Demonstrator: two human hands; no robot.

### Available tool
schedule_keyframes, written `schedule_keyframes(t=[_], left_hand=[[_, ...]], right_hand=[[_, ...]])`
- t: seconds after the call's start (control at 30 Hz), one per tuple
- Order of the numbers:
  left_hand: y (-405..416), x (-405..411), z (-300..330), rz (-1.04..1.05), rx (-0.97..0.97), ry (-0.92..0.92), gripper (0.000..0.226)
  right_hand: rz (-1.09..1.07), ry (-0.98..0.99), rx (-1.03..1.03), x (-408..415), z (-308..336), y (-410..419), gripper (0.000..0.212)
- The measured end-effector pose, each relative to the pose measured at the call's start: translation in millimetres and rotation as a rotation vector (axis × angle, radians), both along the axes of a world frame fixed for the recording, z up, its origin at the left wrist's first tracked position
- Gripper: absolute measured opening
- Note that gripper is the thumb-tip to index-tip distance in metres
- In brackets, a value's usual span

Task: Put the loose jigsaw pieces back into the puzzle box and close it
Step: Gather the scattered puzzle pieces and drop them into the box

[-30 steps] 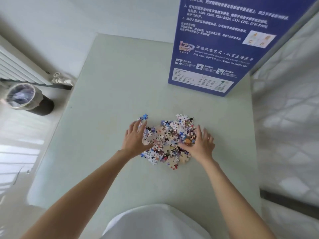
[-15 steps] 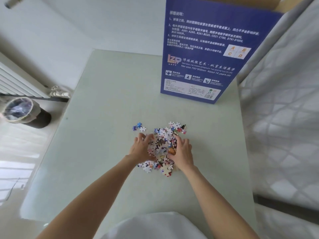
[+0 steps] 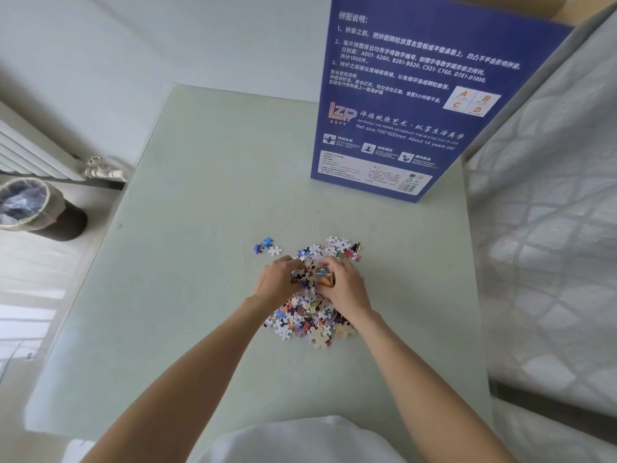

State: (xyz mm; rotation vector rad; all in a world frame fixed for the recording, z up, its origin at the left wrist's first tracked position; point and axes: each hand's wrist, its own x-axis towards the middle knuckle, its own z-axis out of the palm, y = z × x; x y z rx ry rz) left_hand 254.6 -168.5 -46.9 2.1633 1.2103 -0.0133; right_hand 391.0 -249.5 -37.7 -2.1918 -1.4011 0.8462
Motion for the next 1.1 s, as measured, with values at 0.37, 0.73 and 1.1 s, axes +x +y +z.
schedule_keyframes(t=[0.37,0.73,1.1], left_hand=[[18.7,-10.0,5.0,0.022,-0.087,0.018,0.03],[17.8,-21.0,7.4,0.118,-0.086,-0.033,0.023],[26.9,-9.3,51.5,0.019,0.035,-0.209,0.025]], right_hand=[[-0.097,0.102,-0.089,16.9,3.9,1.3,0.051],[-0.139,0.135,-0.127,22.4,-3.3,2.8,0.042],[-0.067,0.008,0.086,31.1,48.9,-5.3,0.027]])
